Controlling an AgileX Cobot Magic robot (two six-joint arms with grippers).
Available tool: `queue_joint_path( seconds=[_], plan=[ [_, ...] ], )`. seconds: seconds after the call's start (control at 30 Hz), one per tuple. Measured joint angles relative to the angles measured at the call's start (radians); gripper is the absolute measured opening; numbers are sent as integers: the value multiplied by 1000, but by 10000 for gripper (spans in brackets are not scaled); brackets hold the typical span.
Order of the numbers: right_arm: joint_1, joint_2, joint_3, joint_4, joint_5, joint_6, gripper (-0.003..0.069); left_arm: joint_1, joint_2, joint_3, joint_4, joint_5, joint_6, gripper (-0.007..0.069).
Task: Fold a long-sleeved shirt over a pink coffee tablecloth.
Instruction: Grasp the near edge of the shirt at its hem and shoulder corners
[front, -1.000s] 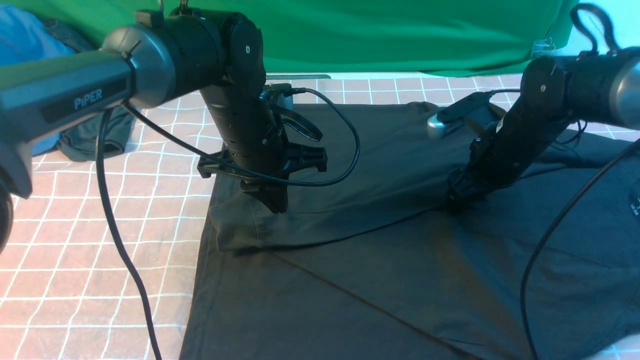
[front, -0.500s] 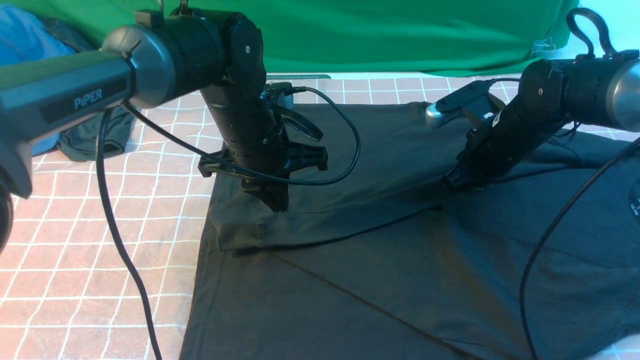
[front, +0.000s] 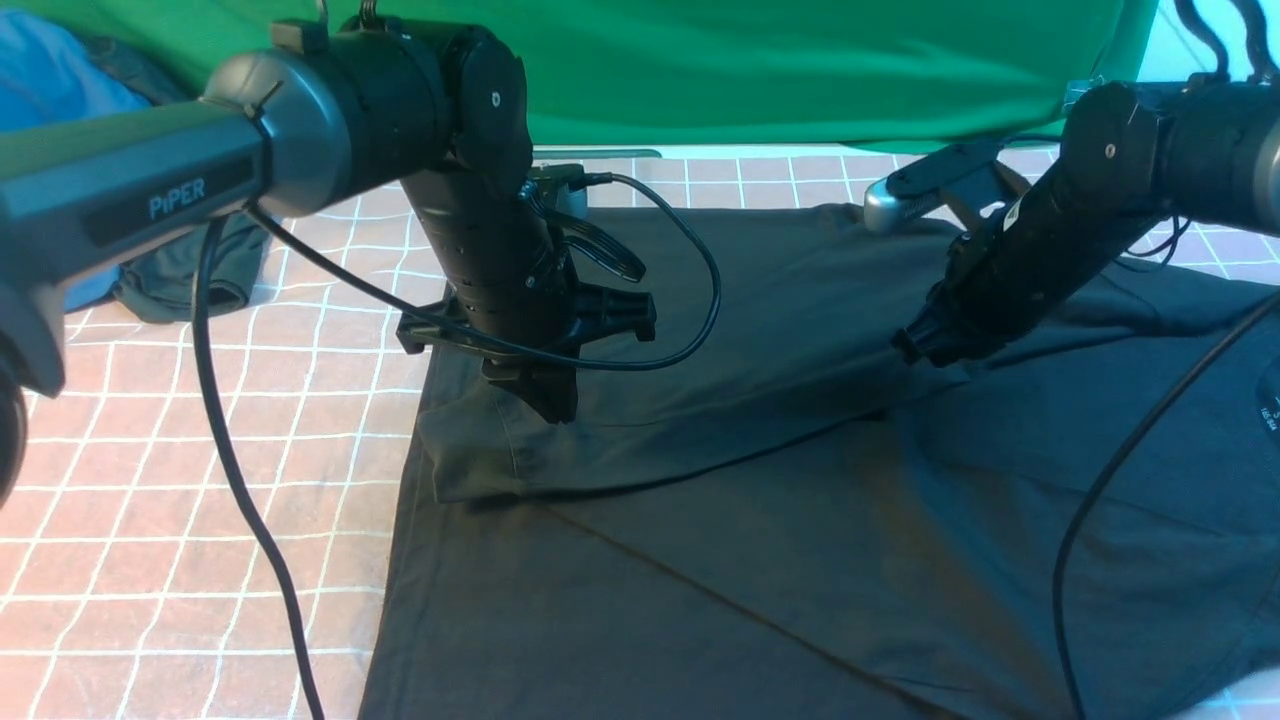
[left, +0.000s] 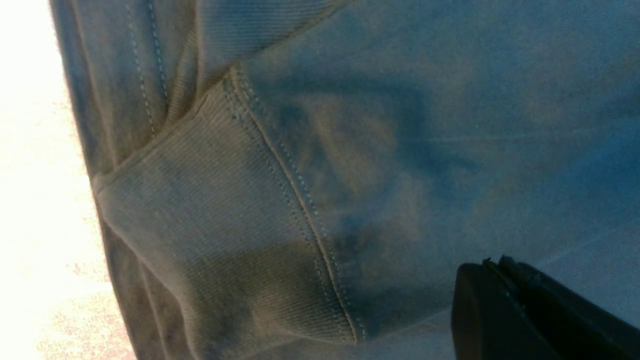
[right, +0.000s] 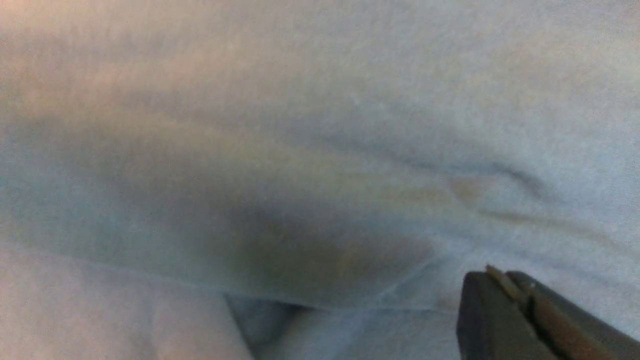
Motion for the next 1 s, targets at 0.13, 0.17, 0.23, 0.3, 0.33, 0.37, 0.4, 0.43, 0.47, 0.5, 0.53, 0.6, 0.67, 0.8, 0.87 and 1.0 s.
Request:
queue_joint_path(
  seconds=[0.13, 0.17, 0.23, 0.3, 0.33, 0.37, 0.4, 0.43, 0.47, 0.5, 0.53, 0.6, 0.67, 0.8, 0.87, 1.0],
  plan=[
    [-2, 31, 0, -5, -27, 5, 310, 0, 0, 0, 0, 0, 1, 14],
    [-2, 43, 0, -13, -37, 5, 380, 0, 0, 0, 0, 0, 1, 14],
    [-2, 66, 0, -28, -52, 6, 454, 0, 0, 0, 0, 0, 1, 14],
    [-3, 77, -2, -32, -61, 11, 470, 0, 0, 0, 0, 0, 2, 14],
    [-3, 78, -3, -31, -62, 13, 460, 0, 0, 0, 0, 0, 2, 14],
    [-3, 80, -5, -31, -62, 16, 444, 0, 0, 0, 0, 0, 2, 14],
    [-3, 81, -5, -31, -62, 18, 414, 0, 0, 0, 0, 0, 2, 14],
    [-3, 81, -6, -30, -62, 19, 373, 0, 0, 0, 0, 0, 2, 14],
    [-2, 83, -6, -29, -62, 20, 323, 0, 0, 0, 0, 0, 2, 14],
    [-2, 83, -6, -28, -62, 20, 290, 0, 0, 0, 0, 0, 3, 14],
    [-2, 84, -7, -28, -62, 21, 267, 0, 0, 0, 0, 0, 3, 14],
    [-2, 84, -8, -28, -62, 17, 107, 0, 0, 0, 0, -1, 5, 14],
    [-2, 84, -8, -31, -63, 11, 62, 0, 0, 0, 0, -4, 5, 14],
    [-2, 73, -8, -37, -35, 4, 38, 0, 0, 0, 0, -4, 11, 14],
    [-3, 57, -7, -39, 7, 5, 38, 0, 0, 0, 0, -5, 16, 14],
    [-3, -6, -7, -44, 82, 19, 38, 0, 0, 0, 0, -5, 17, 14]
  ],
)
